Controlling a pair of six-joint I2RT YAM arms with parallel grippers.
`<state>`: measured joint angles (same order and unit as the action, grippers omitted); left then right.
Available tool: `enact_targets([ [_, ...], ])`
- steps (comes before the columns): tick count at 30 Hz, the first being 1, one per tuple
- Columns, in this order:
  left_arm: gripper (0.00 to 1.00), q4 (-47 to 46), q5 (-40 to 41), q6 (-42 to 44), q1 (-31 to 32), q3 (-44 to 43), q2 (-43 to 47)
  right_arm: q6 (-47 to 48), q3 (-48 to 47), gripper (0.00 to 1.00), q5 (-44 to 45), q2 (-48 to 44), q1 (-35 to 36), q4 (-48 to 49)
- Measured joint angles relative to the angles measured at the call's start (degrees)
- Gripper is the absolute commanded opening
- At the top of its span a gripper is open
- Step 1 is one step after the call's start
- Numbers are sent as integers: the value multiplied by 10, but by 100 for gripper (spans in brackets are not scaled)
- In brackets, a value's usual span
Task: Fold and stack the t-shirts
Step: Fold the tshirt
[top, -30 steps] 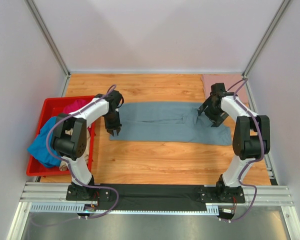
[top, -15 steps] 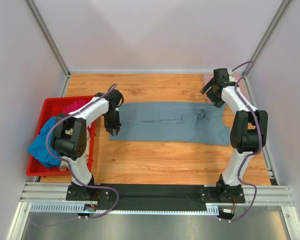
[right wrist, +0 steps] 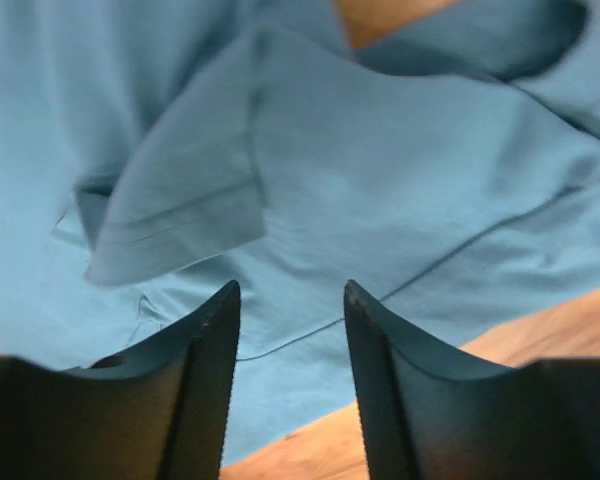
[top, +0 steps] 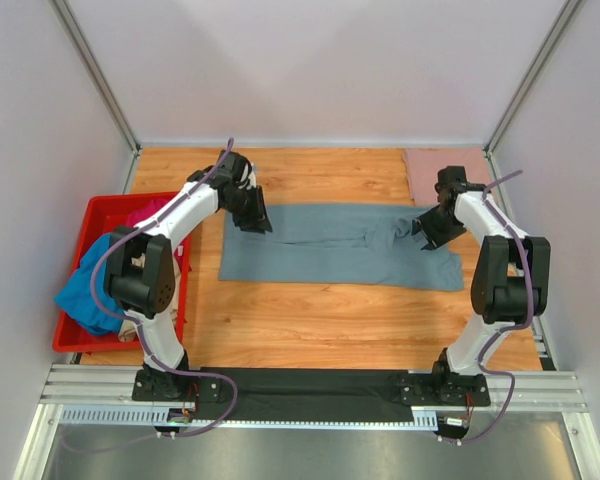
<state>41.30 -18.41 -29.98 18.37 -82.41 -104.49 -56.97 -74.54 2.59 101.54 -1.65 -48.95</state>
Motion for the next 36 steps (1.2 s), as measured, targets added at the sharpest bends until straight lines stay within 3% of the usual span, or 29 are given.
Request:
enact_targets([
  [7, 33, -75, -66, -12, 20, -40, 0, -80, 49, 45, -25, -16, -21, 20],
  [17, 33, -69, -68, -12, 26, -13, 0, -128, 53, 48, -28, 7, -20, 97],
  [21, 32, -59, -64, -10, 26, -8, 3, -133, 53, 42, -5, 12, -21, 123],
  [28, 32, -47, -54, -3, 26, -4, 12, -136, 20, 12, 26, 24, -24, 152],
  [36, 32, -31, -46, 6, 26, 0, 13, -112, -5, 15, 28, 53, -37, 168],
])
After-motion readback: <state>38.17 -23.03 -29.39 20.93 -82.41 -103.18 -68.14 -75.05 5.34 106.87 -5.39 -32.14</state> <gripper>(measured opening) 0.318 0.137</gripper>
